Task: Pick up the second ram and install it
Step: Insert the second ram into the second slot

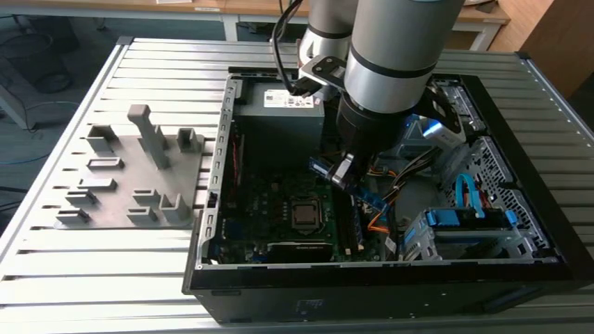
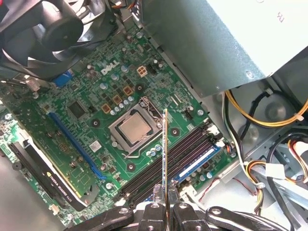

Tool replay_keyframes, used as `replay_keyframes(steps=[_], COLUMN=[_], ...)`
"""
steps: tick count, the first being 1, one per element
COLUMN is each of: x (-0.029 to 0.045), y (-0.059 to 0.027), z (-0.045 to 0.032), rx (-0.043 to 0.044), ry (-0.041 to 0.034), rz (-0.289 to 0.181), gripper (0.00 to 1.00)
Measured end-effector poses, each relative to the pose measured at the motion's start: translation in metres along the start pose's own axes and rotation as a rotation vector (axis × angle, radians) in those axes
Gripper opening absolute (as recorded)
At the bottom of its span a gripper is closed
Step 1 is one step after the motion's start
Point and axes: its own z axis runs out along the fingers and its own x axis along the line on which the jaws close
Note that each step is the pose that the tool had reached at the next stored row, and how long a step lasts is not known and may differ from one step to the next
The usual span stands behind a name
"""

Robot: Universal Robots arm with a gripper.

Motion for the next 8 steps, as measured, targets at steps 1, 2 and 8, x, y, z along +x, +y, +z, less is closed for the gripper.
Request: replay_keyframes(steps=[1, 2, 8], x=[0.0, 0.0, 0.0], y=[0.0, 0.0, 0.0], z=[0.0, 0.0, 0.0001], rx=[0.0001, 0.0002, 0.0007], ry=[0.0, 0.0, 0.0], rz=[0.003, 0.006, 0.023], gripper=[0.14, 0.14, 0.14])
